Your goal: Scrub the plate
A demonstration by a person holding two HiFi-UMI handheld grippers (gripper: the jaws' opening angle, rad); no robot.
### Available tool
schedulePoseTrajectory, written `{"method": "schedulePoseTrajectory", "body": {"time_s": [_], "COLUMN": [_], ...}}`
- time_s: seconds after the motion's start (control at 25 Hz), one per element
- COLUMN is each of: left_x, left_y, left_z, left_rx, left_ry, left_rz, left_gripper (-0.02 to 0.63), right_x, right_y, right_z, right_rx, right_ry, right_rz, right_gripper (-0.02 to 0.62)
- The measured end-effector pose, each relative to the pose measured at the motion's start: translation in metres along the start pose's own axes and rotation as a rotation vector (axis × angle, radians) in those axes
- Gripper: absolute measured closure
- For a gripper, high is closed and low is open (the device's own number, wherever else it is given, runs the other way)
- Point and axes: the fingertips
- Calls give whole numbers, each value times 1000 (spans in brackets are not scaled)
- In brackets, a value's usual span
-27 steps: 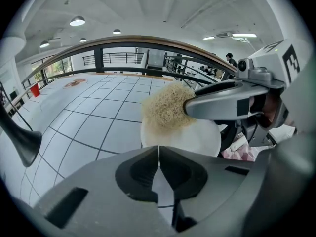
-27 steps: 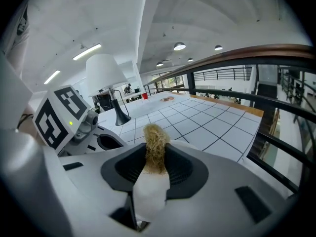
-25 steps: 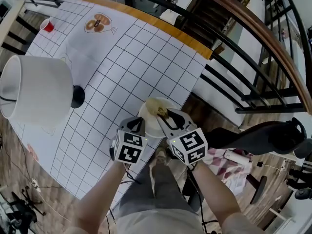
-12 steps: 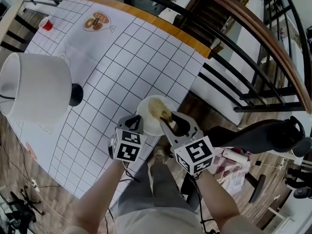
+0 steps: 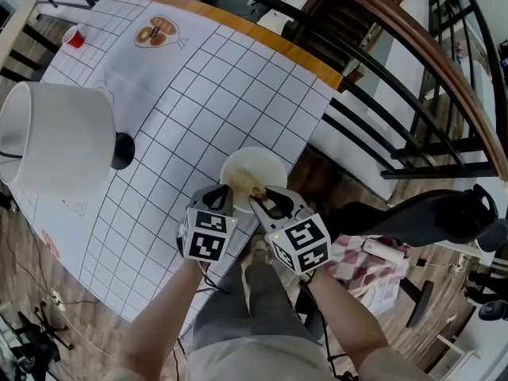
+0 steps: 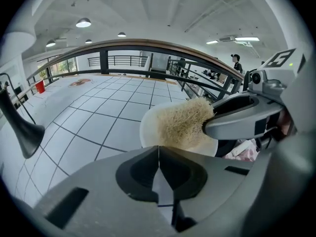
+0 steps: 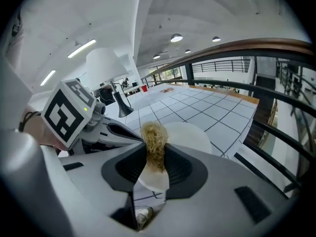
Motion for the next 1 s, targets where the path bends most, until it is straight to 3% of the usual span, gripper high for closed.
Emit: {"method": "schedulePoseTrajectory", "body": {"time_s": [0.28,0.44,0.6,0.8,0.92,1.0], "left_x": [0,1,5,3,2,1], "left_y": [-1,-1,-3,-1,-1,-1], "left_z": [-2,0,2,0,0,1], "left_rx": [20,10,6,14,16,17], "left_ry": [-9,0,13,0,-5,-6], "left_rz": [17,24,30,0,-2,1], "left_gripper": [589,589,589,589,589,589], "right_x": [2,-14,-42,-5,16,25], "right_y": [-66,-72,-30,25,30,27], "right_z": [-33,-46,-59,-41,-30,-26], "right_rx": [187,242,170,60,47,58], "right_ry": [2,-53,-174,-84,-54,-37], "right_rz": [-39,-89,-95,-85,22,33], "right_gripper": [482,482,482,482,482,482]}}
Point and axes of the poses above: the fingertips, and each gripper's own axes: z forward along the fingers, y to its left, x out of its underside, and after that the axes turned 5 degrees about -y, right-handed
